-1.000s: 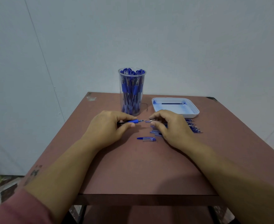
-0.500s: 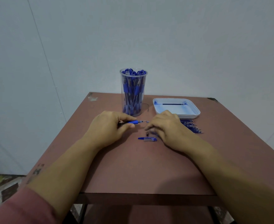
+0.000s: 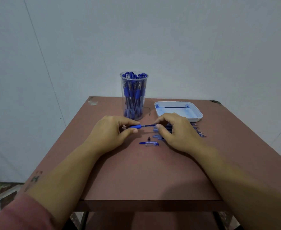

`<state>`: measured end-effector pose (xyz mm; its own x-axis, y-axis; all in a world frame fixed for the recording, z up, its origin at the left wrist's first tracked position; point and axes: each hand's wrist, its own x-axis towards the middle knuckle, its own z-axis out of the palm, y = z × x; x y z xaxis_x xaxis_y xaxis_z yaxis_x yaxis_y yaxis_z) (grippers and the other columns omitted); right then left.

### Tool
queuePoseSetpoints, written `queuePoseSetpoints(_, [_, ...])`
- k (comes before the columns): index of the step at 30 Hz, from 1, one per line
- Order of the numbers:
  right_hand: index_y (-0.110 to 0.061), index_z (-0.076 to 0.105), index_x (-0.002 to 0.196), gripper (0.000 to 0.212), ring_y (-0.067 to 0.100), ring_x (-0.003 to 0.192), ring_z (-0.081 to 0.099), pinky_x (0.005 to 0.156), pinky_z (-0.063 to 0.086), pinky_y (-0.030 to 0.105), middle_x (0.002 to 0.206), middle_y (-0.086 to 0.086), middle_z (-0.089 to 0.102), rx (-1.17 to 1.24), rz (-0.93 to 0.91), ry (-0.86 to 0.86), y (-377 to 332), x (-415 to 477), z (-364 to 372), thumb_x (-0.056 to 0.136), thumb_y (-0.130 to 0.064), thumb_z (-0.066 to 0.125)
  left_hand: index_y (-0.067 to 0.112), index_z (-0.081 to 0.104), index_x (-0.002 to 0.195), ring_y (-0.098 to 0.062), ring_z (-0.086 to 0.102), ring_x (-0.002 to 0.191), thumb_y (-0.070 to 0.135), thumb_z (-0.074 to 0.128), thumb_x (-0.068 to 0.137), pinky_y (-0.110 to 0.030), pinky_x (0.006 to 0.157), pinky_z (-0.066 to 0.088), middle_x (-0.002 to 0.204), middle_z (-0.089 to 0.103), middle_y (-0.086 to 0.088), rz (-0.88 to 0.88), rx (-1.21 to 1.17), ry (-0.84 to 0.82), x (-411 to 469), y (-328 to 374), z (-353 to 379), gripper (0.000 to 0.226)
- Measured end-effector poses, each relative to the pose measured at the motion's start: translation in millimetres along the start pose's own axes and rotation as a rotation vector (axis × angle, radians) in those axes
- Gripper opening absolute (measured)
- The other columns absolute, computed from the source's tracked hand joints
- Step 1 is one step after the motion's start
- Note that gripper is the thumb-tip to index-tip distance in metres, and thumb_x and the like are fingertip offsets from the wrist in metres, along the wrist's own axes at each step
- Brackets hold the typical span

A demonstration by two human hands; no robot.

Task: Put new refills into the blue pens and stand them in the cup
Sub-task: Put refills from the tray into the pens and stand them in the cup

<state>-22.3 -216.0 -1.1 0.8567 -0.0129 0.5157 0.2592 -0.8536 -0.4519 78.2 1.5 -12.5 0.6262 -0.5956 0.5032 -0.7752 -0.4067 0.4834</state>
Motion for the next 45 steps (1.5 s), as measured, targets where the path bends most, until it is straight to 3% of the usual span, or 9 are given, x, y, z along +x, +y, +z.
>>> queuePoseSetpoints(5, [-0.03,0.067,0.112,0.023,-0.003,0.093,0.051,0.087,0.04,0.022,0.097,-0.032,0.057,-0.05,-0.117,-0.026,-2,0,4,0.089,-0.031,0.064,0.045,0.071,0.106,0.001,0.061,0.075,0.046,0.066,0.083,-0.025,0.068,0.05,0.092,0.07,0.026,0.019,-0.001,-0.025,0,0,3,0.024])
queuePoseSetpoints(11, [-0.025,0.066,0.094,0.012,0.002,0.084,0.048,0.086,0.036,0.031,0.086,-0.021,0.06,-0.109,-0.126,0.052,5,-2,4,0.085,-0.026,0.058,0.045,0.072,0.104,0.002,0.061,0.076,0.038,0.072,0.085,-0.026,0.071,0.052,0.095,0.071,0.025,0.013,0.004,-0.022,0,-1,3,0.021])
queuePoseSetpoints(15, [-0.031,0.069,0.105,0.02,0.005,0.09,0.054,0.085,0.037,0.031,0.095,-0.019,0.067,-0.176,-0.18,0.013,4,-1,3,0.087,-0.038,0.062,0.044,0.072,0.105,0.002,0.062,0.077,0.036,0.073,0.085,-0.024,0.07,0.051,0.095,0.071,0.025,0.03,0.013,-0.029,0,0,3,0.021])
queuePoseSetpoints(22, [-0.026,0.069,0.095,0.012,0.002,0.085,0.05,0.087,0.04,0.032,0.088,-0.017,0.065,-0.148,-0.172,0.068,10,-4,1,0.084,-0.026,0.064,0.044,0.072,0.106,0.007,0.06,0.077,0.037,0.073,0.085,-0.017,0.068,0.045,0.092,0.07,0.027,0.022,0.025,-0.038,1,0,2,0.022])
queuePoseSetpoints(27, [-0.028,0.072,0.106,0.018,0.008,0.089,0.057,0.083,0.04,0.029,0.095,-0.016,0.07,-0.226,-0.262,0.019,5,-1,4,0.089,-0.03,0.067,0.042,0.073,0.105,0.01,0.058,0.075,0.035,0.073,0.085,-0.014,0.066,0.041,0.081,0.063,0.035,0.038,0.024,-0.041,0,3,3,0.022])
queuePoseSetpoints(35, [-0.028,0.075,0.098,0.016,0.012,0.081,0.058,0.077,0.048,0.032,0.086,-0.013,0.069,-0.163,-0.12,0.122,28,-7,-15,0.086,-0.021,0.067,0.042,0.073,0.104,0.005,0.058,0.074,0.035,0.074,0.084,-0.02,0.069,0.046,0.077,0.061,0.037,0.01,0.01,-0.009,0,-1,1,0.021])
queuePoseSetpoints(45, [-0.029,0.075,0.099,0.015,0.009,0.093,0.051,0.086,0.042,0.027,0.09,-0.021,0.065,-0.222,-0.012,-0.063,35,-6,-20,0.09,-0.02,0.067,0.043,0.073,0.103,0.003,0.059,0.074,0.035,0.073,0.084,-0.018,0.067,0.043,0.075,0.06,0.04,0.001,0.018,-0.008,0,-4,2,0.02])
